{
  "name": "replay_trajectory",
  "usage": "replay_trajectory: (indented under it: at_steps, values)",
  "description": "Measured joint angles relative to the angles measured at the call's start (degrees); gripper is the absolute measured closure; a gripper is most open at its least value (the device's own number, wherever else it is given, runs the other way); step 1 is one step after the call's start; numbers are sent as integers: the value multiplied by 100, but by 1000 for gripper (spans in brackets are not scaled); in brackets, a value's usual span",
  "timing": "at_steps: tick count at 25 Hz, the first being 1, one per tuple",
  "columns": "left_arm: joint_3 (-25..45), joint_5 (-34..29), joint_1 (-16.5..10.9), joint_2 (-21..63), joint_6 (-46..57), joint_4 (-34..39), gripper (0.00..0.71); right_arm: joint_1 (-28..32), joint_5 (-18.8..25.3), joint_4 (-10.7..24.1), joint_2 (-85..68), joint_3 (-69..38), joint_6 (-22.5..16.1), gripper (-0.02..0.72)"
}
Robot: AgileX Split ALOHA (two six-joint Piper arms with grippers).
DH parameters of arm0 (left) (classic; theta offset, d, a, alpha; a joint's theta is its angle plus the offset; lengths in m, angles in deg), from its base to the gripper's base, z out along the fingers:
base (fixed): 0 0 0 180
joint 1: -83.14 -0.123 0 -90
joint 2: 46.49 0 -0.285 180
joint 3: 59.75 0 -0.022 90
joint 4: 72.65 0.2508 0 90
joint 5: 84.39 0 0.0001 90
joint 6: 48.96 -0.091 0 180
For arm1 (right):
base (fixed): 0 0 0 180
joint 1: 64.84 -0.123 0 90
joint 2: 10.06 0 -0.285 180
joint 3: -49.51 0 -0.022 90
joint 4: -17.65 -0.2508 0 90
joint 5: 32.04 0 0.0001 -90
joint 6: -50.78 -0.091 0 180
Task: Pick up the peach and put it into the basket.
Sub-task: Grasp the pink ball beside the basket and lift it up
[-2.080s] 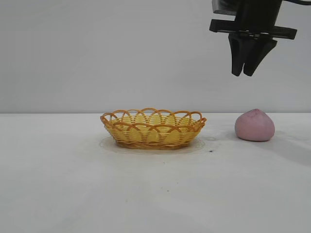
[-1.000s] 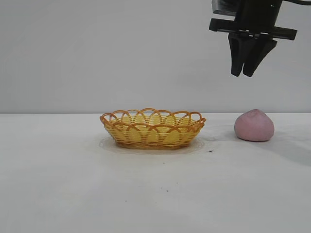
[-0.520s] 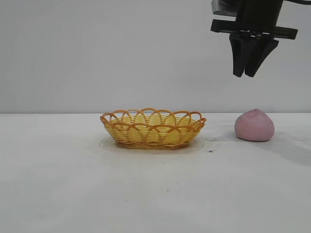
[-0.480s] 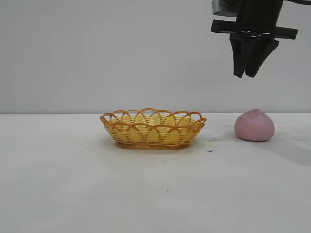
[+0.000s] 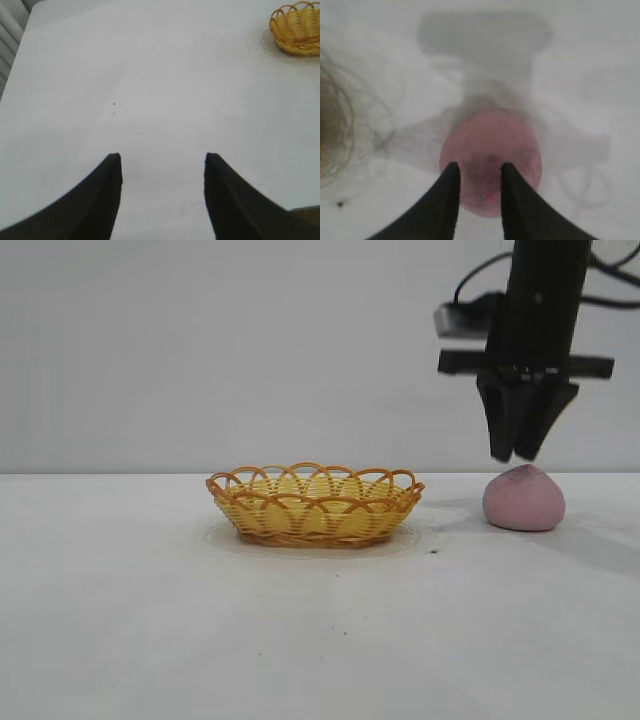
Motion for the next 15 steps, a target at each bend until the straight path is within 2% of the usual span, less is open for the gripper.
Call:
replay_trajectory:
  at_steps: [3,5,10,15]
  values:
    - [0,0,0,0,0,0,382,-73,-2,72,-232,0,-14,703]
    - [0,0,0,0,0,0,382,-116,23,-14,-413,0,13,703]
    - [0,0,0,0,0,0,382,-388,1,-450,-778,0,240,703]
    - [0,0,0,0,0,0,382,-942,-174,-812,-962,0,468,703]
